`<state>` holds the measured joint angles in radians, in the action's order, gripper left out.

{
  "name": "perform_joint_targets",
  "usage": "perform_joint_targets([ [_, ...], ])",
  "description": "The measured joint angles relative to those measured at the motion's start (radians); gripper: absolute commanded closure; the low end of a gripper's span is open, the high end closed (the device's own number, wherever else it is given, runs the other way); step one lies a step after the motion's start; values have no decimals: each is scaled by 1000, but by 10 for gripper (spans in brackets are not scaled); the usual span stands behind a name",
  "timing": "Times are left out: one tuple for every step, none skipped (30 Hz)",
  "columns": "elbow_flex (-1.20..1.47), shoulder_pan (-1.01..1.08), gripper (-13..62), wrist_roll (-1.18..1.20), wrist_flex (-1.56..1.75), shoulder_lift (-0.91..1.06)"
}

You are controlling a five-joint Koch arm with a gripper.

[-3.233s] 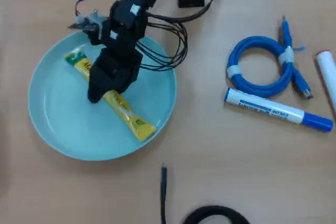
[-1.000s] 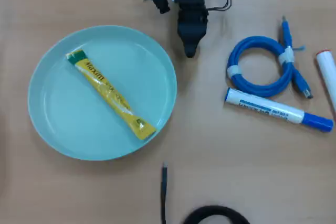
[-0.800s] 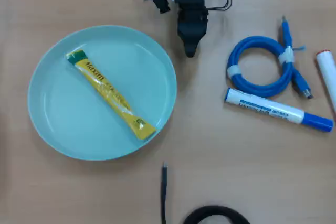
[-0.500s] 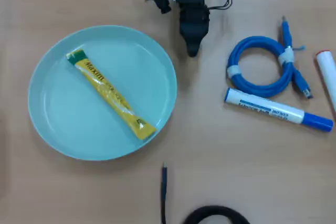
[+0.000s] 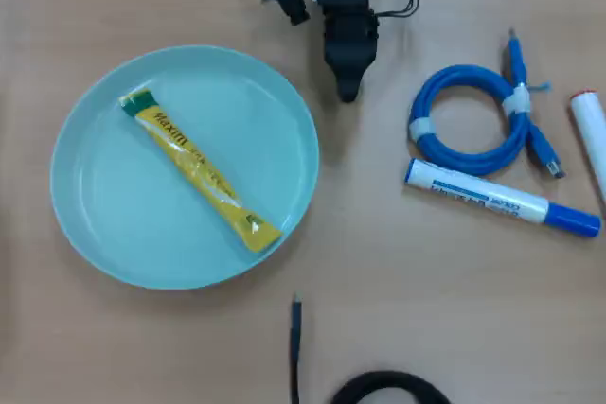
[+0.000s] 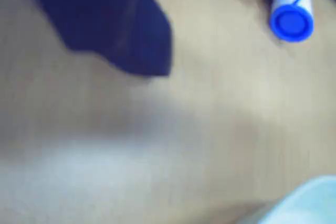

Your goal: Pick up the yellow coffee stick, then put it in the green bowl

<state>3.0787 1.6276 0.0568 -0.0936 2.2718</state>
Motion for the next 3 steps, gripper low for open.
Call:
perform_joint_targets([
  [0,0,13,0,0,0],
  [0,0,13,0,0,0],
  [0,0,13,0,0,0],
])
